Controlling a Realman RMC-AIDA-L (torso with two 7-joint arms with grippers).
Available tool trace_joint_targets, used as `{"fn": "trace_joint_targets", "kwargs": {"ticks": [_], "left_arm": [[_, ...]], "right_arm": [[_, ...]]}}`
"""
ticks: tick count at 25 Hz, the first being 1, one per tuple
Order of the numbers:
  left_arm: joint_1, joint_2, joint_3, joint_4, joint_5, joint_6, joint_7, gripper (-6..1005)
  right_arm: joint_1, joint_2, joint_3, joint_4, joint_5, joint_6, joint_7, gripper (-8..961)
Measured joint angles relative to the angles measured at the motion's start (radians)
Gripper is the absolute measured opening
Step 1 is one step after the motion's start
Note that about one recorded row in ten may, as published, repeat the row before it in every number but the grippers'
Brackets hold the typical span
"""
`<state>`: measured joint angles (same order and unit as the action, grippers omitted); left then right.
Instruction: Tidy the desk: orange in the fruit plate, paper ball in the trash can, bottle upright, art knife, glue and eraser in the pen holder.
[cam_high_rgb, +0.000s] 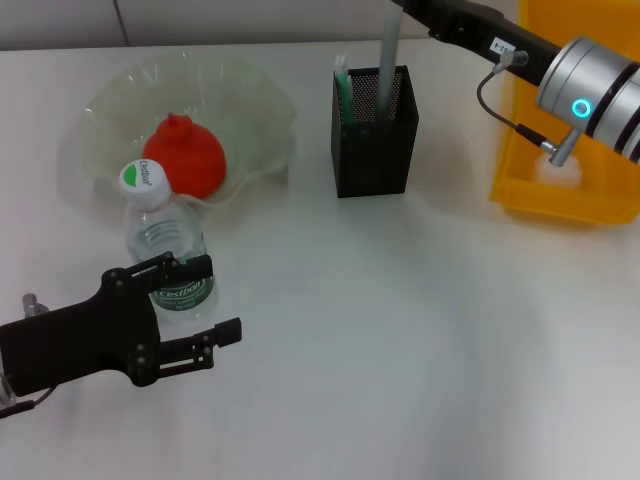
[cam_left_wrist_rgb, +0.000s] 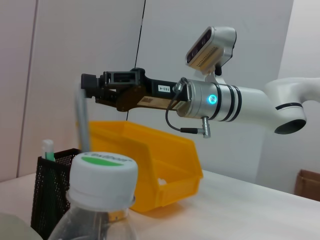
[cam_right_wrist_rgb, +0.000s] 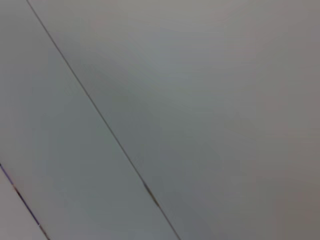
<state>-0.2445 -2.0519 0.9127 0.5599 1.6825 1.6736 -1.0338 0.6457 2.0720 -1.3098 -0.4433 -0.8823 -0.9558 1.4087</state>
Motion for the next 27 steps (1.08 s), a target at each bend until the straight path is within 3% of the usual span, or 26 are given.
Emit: {"fn": "trace_joint_targets", "kwargs": {"ticks": [2, 6, 10, 12, 15, 17, 22, 27], "left_arm": [[0.002, 0.001, -0.004, 0.0, -0.001, 0.002, 0.0, 829], [0.003, 0.002, -0.021, 0.0, -0.001, 0.013, 0.0, 829], [0.005, 0.007, -0.073, 0.0, -0.001, 0.056, -0.012, 830], [0.011, 0.025, -0.105, 0.001, -0.001, 0.119, -0.031, 830], [0.014, 0.039, -0.105, 0.005, 0.001, 0.17, -0.042, 830], [0.016, 0.068, -0.097, 0.011, 0.021, 0.25, -0.068, 830], [0.015, 0.081, -0.095, 0.039, 0.099, 0.305, -0.11, 829], [0.018, 0.083, -0.097, 0.053, 0.153, 0.31, -0.14, 829]], "right_arm": [[0.001, 0.001, -0.002, 0.001, -0.022, -0.002, 0.002, 138], [-0.005, 0.002, -0.001, 0.001, -0.027, -0.031, 0.003, 304], [-0.059, -0.013, 0.004, -0.034, -0.044, -0.196, 0.0, 485], [-0.133, -0.03, 0.008, -0.133, -0.193, -0.337, 0.018, 577], [-0.183, -0.027, 0.034, -0.186, -0.318, -0.421, 0.033, 795], [-0.229, -0.025, 0.072, -0.21, -0.474, -0.608, -0.012, 800], [-0.233, -0.02, 0.083, -0.15, -0.637, -0.801, -0.139, 813], [-0.233, -0.003, 0.076, -0.127, -0.678, -0.826, -0.174, 824]]}}
